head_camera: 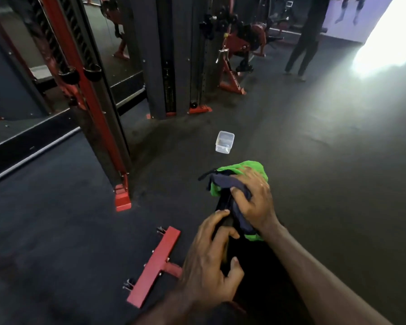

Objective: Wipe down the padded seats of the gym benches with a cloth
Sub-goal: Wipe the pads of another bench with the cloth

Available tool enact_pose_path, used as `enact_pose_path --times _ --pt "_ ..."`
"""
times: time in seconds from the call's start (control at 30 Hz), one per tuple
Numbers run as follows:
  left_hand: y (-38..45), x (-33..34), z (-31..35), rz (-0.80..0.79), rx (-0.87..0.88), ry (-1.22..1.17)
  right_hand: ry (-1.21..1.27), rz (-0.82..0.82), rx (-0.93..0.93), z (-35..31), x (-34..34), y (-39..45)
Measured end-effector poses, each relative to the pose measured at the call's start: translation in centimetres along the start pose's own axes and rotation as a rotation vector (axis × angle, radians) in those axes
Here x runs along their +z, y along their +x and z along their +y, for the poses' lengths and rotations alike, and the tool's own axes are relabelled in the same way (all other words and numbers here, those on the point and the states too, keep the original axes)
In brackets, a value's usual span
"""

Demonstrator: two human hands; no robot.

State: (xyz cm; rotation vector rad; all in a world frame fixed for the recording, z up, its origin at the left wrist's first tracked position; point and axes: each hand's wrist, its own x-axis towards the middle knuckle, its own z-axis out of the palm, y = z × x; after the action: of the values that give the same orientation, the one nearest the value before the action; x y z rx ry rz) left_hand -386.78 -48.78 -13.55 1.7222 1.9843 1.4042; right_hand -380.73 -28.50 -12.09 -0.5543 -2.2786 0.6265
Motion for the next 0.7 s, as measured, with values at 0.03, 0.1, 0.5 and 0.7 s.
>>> enact_pose_path --times 0.03,0.1,0.5,0.7 --pt "0.2 0.1 0.0 0.006 -0.002 -0.007 -0.020 0.022 0.010 -0.2 0.4 -0.7" --pt "0.3 0.2 0.0 0.031 0.009 -0.023 -0.030 0.006 -0.014 -0.1 0.4 -3.0" --pt "0.4 0.2 0.3 0.041 0.009 -0.018 -0.056 -0.018 -0.119 0.4 -0.5 -4.1" --pt "0.3 0.3 0.3 0.027 0.008 -0.017 -0.022 0.073 -0.009 -1.1 0.6 -2.8"
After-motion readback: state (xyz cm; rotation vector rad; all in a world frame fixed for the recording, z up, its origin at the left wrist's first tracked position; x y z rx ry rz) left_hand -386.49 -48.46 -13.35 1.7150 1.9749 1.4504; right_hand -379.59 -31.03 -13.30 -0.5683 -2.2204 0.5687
